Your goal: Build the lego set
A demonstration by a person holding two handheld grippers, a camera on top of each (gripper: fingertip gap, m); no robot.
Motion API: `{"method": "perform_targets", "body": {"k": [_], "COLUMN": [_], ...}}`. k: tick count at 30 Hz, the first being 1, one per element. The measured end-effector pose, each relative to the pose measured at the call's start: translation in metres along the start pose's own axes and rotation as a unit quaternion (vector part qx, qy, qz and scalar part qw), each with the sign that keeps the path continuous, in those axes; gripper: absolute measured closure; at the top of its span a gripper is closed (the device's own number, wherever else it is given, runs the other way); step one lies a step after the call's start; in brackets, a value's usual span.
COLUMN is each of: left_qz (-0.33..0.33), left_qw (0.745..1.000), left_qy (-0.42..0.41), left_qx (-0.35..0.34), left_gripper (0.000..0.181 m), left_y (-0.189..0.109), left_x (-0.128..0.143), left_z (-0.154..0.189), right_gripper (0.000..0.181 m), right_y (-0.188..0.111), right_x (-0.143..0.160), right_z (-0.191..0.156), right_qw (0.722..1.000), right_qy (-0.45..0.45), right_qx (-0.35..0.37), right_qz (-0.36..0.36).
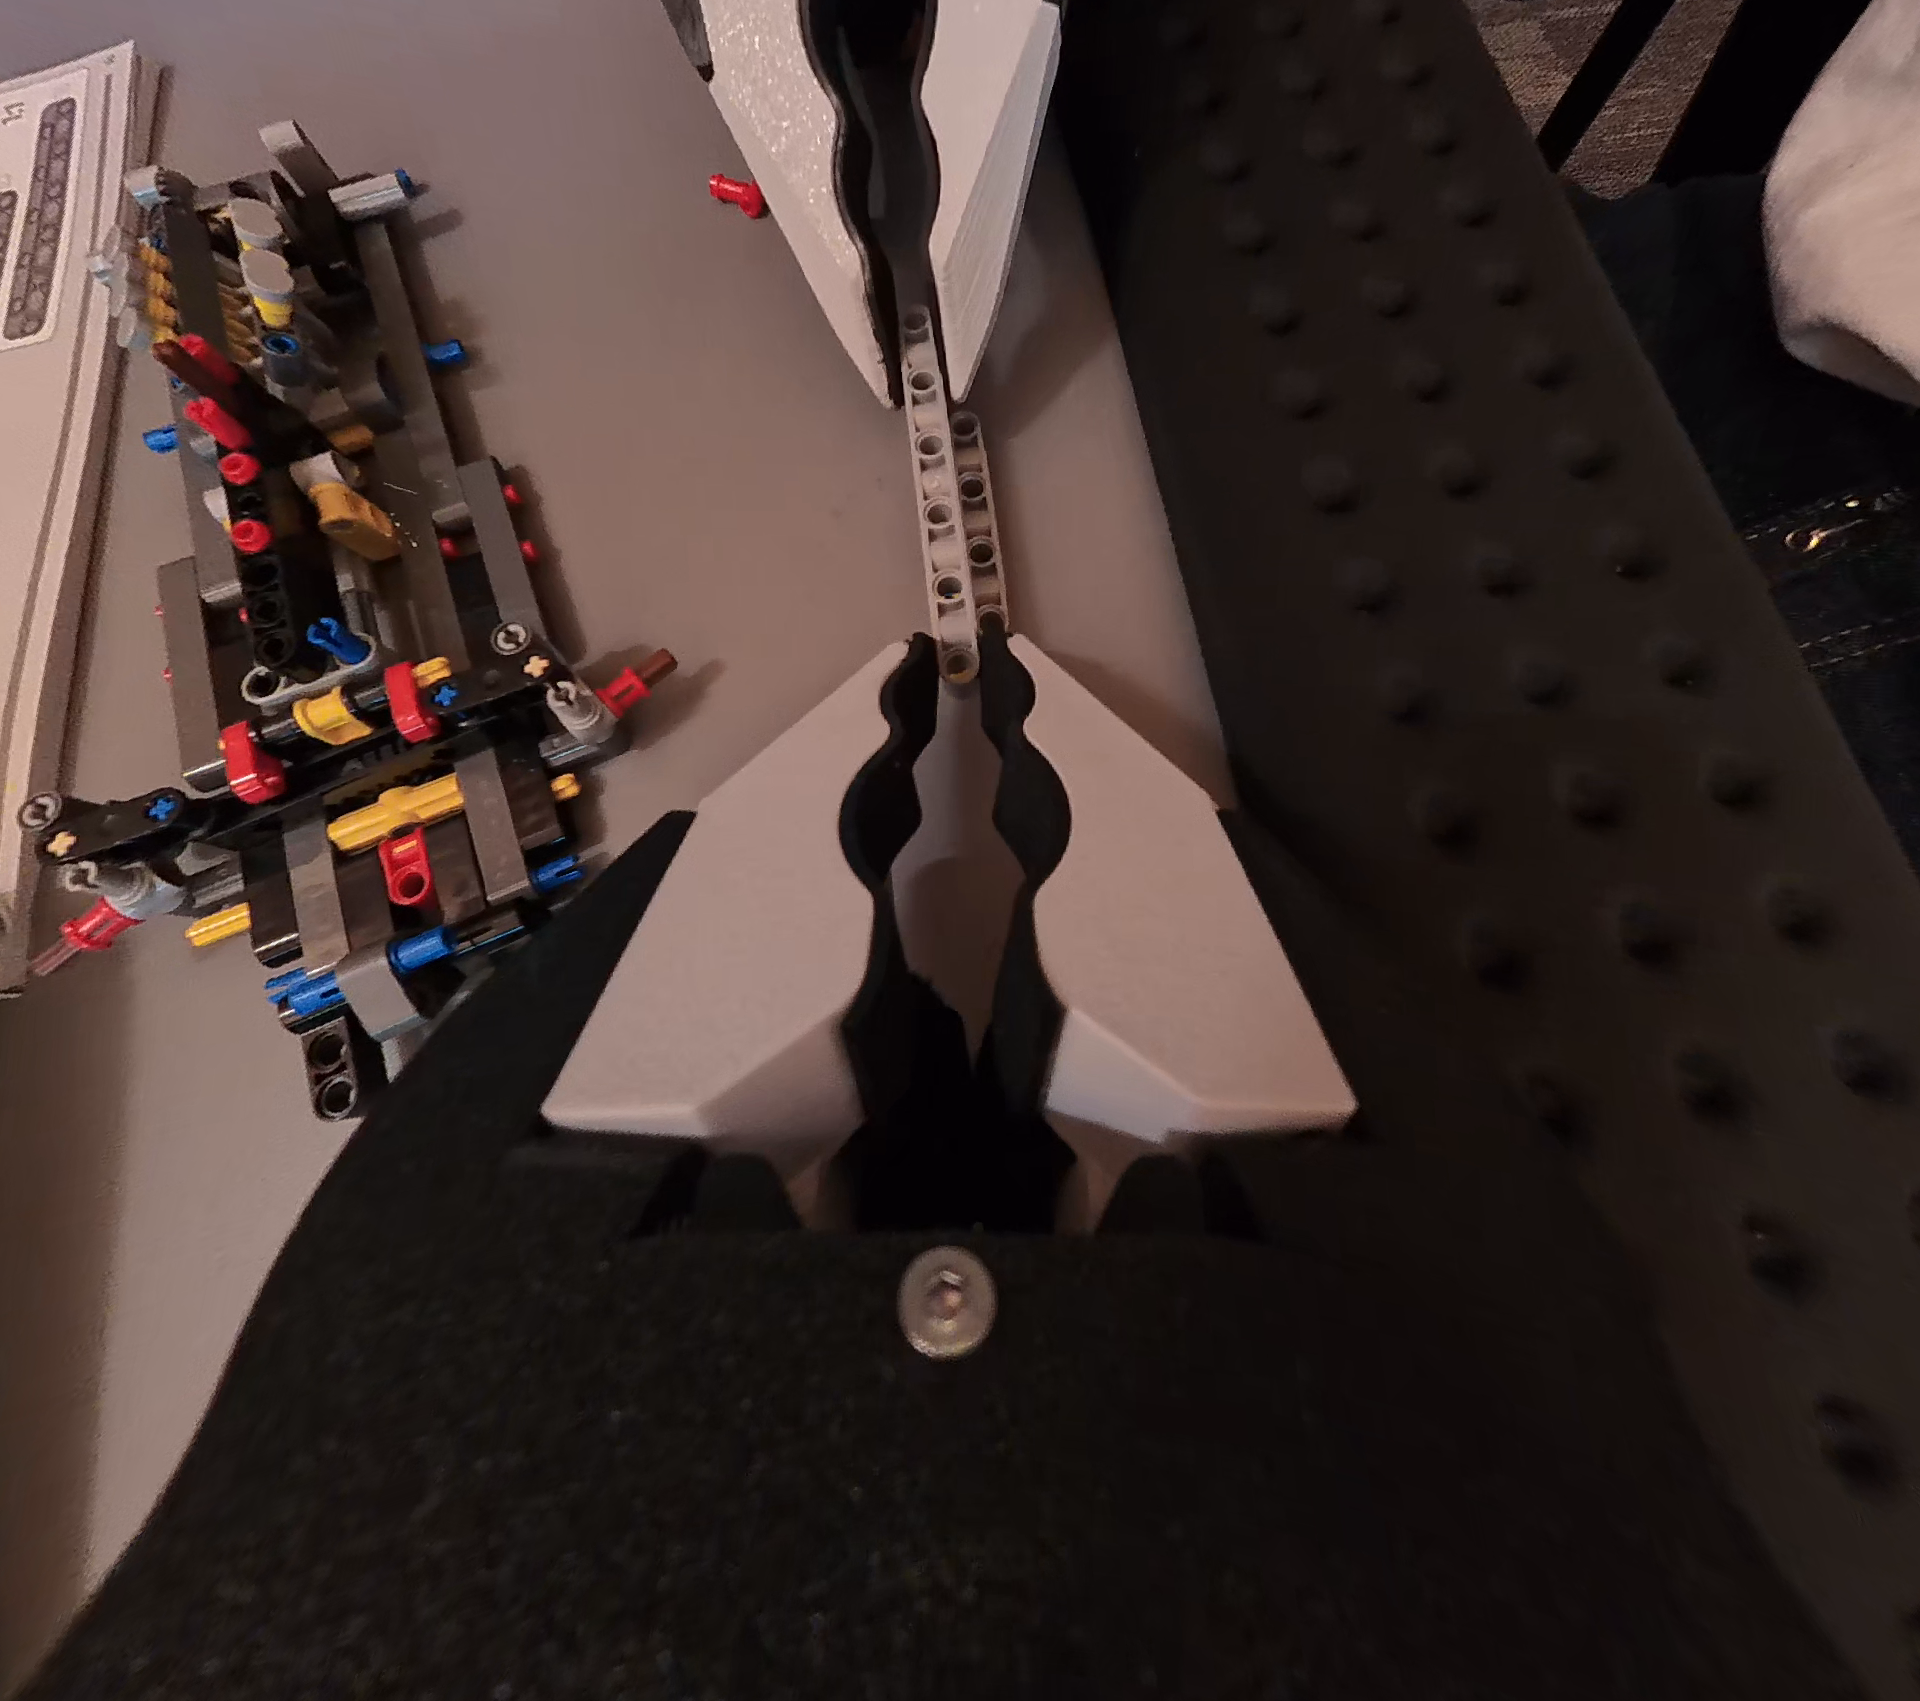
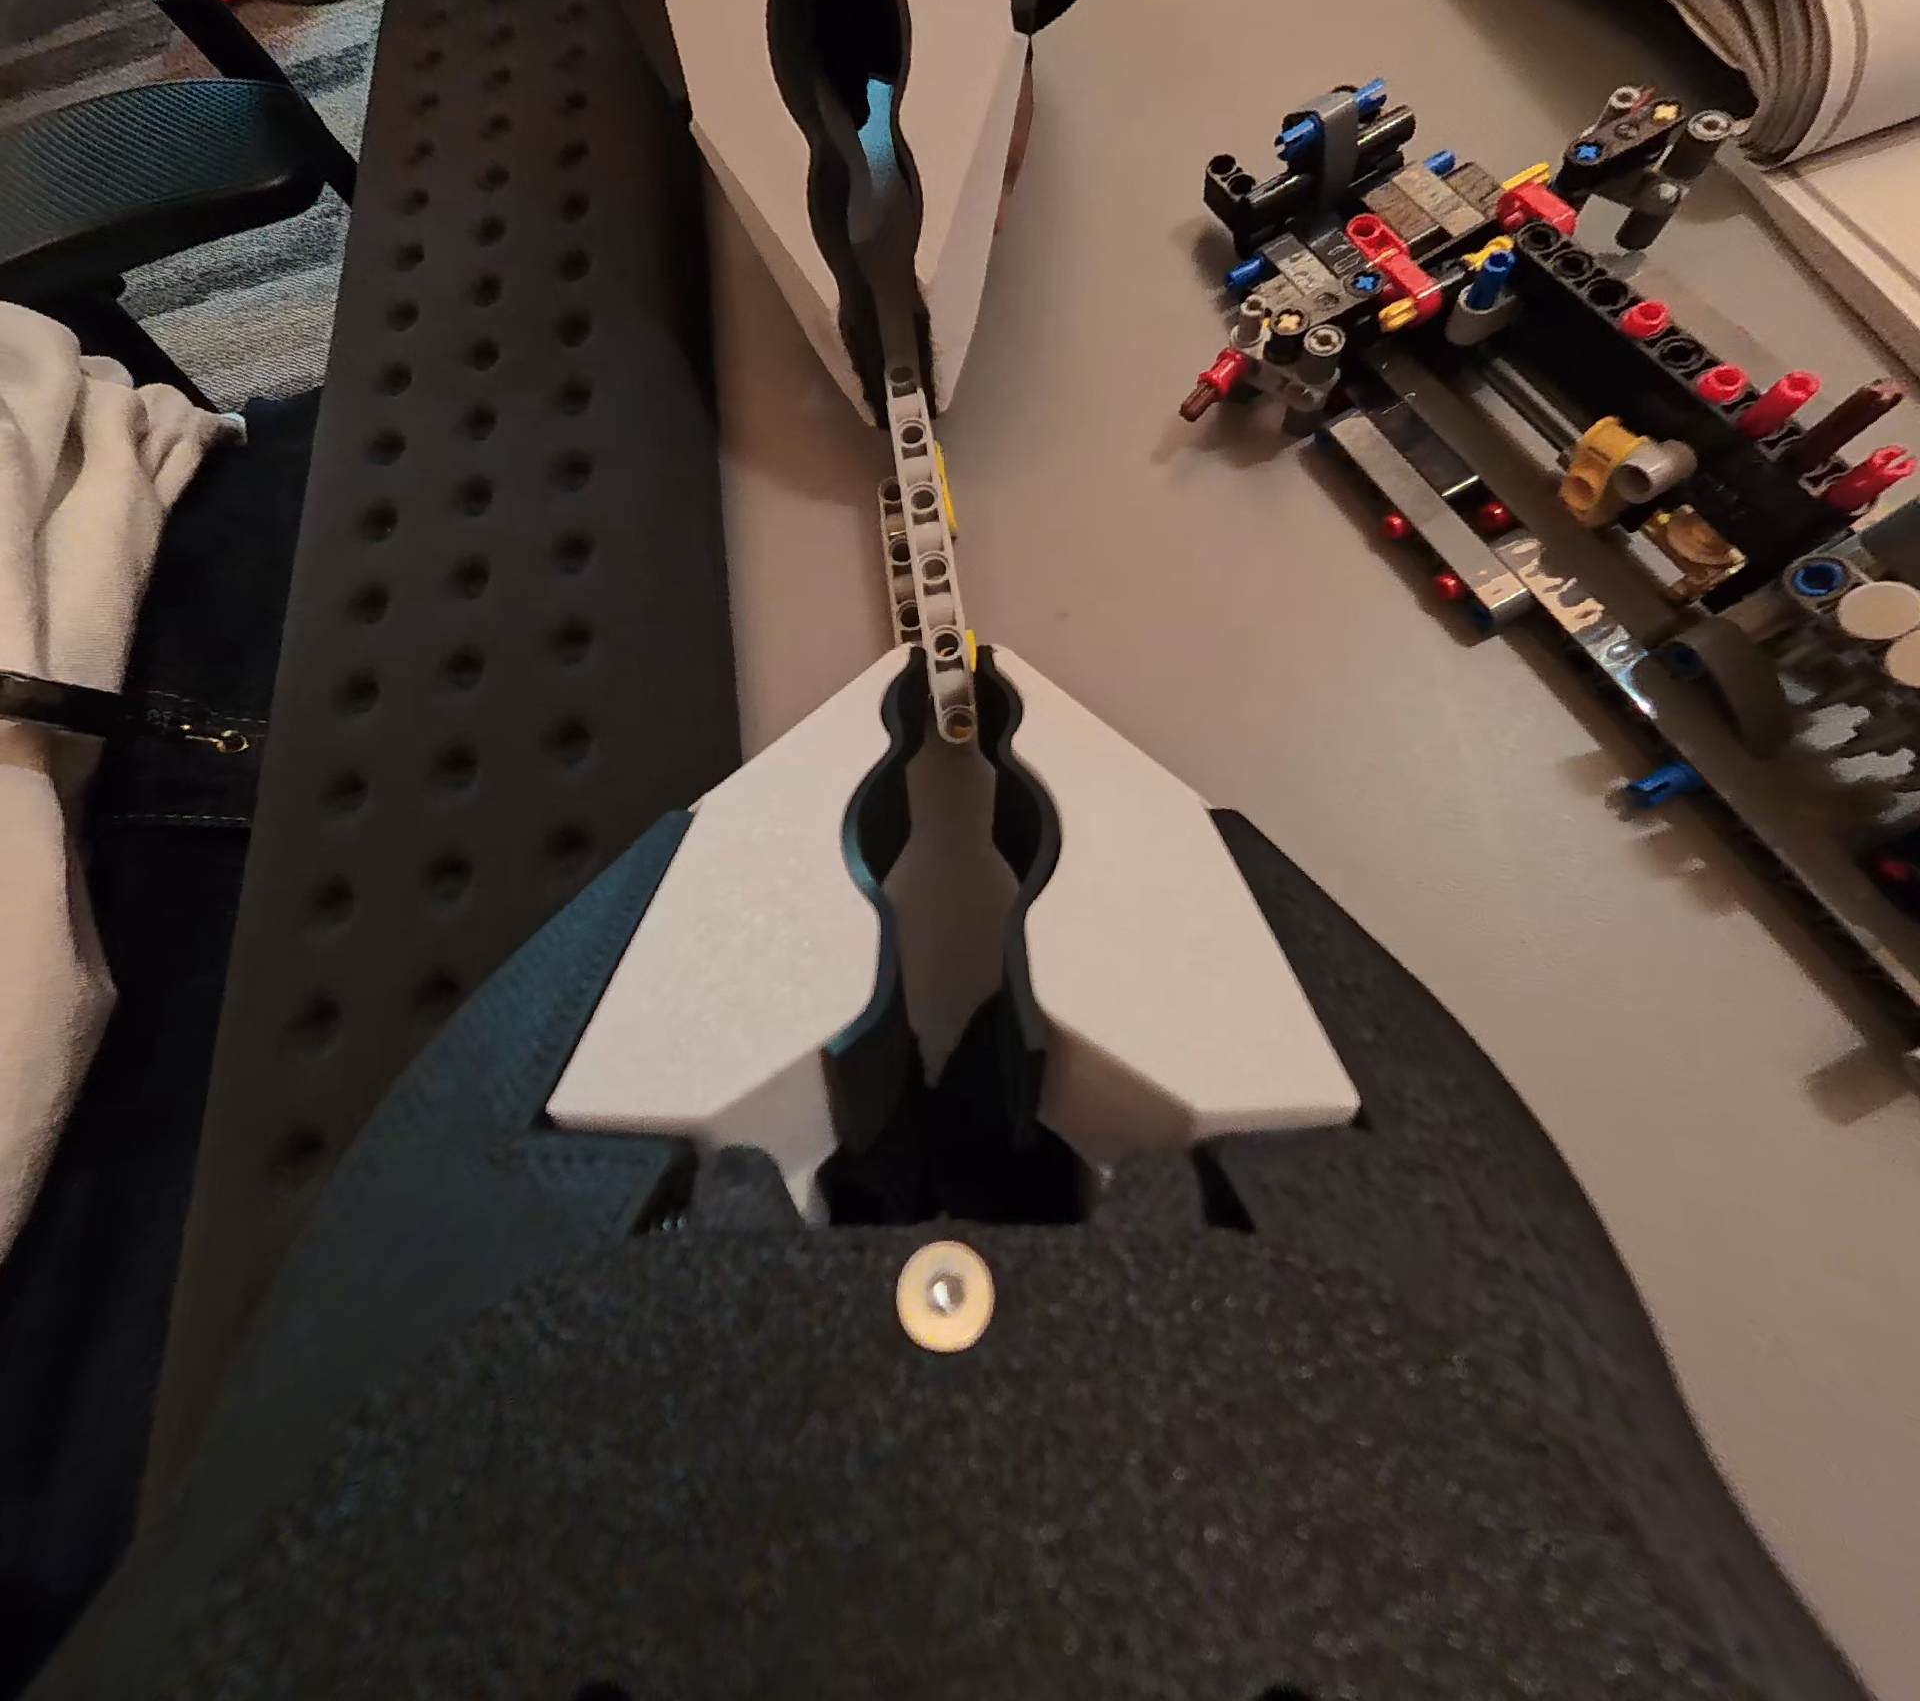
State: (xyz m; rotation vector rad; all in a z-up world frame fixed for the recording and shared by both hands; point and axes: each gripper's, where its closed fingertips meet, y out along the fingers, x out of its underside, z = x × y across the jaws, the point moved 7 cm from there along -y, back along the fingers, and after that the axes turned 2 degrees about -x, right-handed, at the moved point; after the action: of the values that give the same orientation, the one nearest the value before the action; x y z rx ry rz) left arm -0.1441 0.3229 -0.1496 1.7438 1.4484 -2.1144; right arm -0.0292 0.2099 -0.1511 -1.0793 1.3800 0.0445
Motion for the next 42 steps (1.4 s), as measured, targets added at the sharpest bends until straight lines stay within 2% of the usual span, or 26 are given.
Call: {"method": "perform_targets", "body": {"k": [10, 14, 22, 33, 38, 42], "left_qz": [-0.005, -0.012, -0.016, -0.011, -0.016, -0.018], "left_qw": [1.0, 1.0, 1.0, 1.0, 1.0, 1.0], "left_qy": [-0.002, 0.002, 0.004, -0.004, 0.006, 0.008], "left_qx": [-0.008, -0.009, -0.01, -0.01, -0.013, -0.013], "left_gripper": [0.174, 0.174, 0.175, 0.175, 0.174, 0.175], "left_y": [0.001, 0.003, 0.004, 0.003, 0.003, 0.003], "left_x": [0.001, 0.003, 0.003, 0.001, 0.001, 0.001], "left_z": [-0.001, -0.001, -0.001, -0.002, -0.001, -0.001], "right_gripper": [0.173, 0.163, 0.174, 0.173, 0.159, 0.165], "right_y": [0.0, -0.002, -0.001, 0.0, -0.004, -0.016], "right_x": [0.0, -0.004, -0.006, 0.0, -0.004, -0.012], "right_z": [0.0, -0.001, -0.007, 0.0, -0.004, -0.009], "right_qw": [1.0, 0.999, 0.996, 1.0, 0.999, 0.997], "right_qy": [-0.004, -0.02, -0.067, 0.003, -0.027, -0.041], "right_qx": [0.012, 0.023, 0.047, 0.006, 0.019, 0.019], "right_qz": [0.001, 0.023, 0.028, -0.002, 0.025, 0.064]}}
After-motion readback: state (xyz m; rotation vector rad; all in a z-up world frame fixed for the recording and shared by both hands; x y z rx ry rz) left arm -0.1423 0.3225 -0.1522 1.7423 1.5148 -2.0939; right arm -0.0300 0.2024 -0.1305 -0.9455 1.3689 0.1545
